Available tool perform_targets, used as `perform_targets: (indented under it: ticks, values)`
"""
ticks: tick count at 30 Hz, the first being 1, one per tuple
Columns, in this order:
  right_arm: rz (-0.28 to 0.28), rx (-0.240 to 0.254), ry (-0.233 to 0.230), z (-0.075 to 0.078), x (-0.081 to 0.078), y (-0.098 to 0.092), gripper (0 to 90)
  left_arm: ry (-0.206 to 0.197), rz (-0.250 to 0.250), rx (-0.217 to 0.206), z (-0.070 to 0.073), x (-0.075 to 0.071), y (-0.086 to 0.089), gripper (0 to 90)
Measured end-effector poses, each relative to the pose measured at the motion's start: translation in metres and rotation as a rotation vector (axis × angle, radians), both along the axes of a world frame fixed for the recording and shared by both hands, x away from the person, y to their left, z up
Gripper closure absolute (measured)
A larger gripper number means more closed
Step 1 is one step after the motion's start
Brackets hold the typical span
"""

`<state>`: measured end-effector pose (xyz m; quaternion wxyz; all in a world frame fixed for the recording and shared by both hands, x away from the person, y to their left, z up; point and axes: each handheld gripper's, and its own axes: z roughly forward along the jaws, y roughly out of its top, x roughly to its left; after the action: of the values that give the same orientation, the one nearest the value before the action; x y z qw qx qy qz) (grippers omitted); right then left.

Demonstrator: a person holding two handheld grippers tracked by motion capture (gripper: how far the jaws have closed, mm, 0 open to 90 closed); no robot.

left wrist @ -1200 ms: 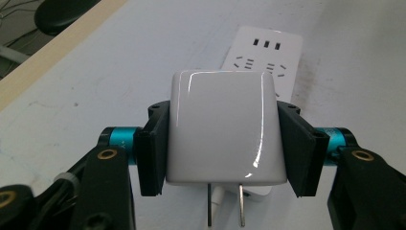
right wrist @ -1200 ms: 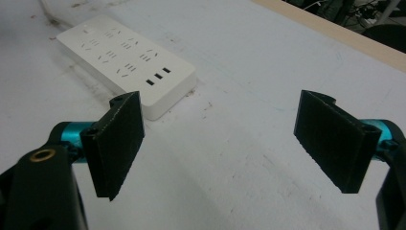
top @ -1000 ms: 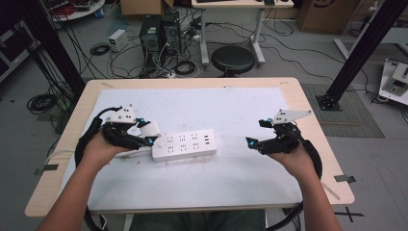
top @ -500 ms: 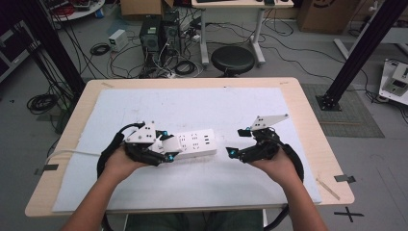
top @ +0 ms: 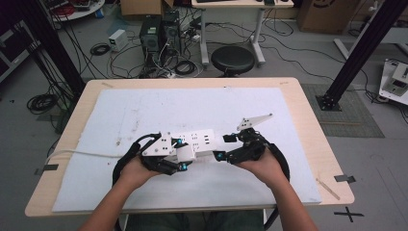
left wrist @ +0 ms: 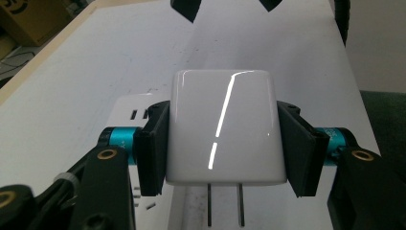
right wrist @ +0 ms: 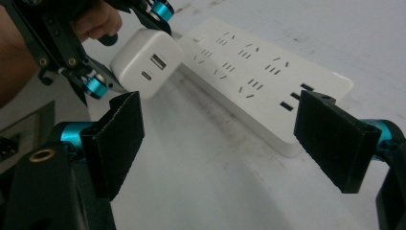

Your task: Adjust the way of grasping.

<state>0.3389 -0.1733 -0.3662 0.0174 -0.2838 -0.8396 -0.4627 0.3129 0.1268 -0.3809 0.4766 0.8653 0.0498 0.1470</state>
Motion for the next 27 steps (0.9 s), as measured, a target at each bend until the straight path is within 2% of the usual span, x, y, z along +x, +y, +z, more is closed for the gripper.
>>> perform_targets:
  ticks: [3, 5, 13, 22, 25, 27]
  values:
    - [0.011, 0.007, 0.024, -0.002, 0.001, 0.003, 17.9, -0.016, 0.000, 0.002, -0.001, -0.001, -0.004, 42.5]
    - [0.024, 0.026, 0.057, -0.005, 0.002, 0.007, 18.0, -0.034, -0.005, -0.002, -0.002, -0.003, -0.009, 42.5]
    - [0.064, 0.083, 0.122, -0.011, 0.003, 0.013, 18.0, -0.135, -0.010, 0.017, -0.005, -0.012, -0.020, 42.5]
    - [0.100, 0.136, 0.194, -0.019, 0.000, 0.025, 18.0, -0.283, 0.016, 0.014, -0.009, -0.029, -0.029, 42.5]
    - [0.105, 0.136, 0.199, -0.021, 0.000, 0.028, 18.0, -0.299, 0.014, 0.007, -0.009, -0.031, -0.030, 42.5]
    - [0.113, 0.145, 0.223, -0.023, 0.000, 0.031, 18.1, -0.315, 0.014, 0.009, -0.008, -0.033, -0.031, 42.5]
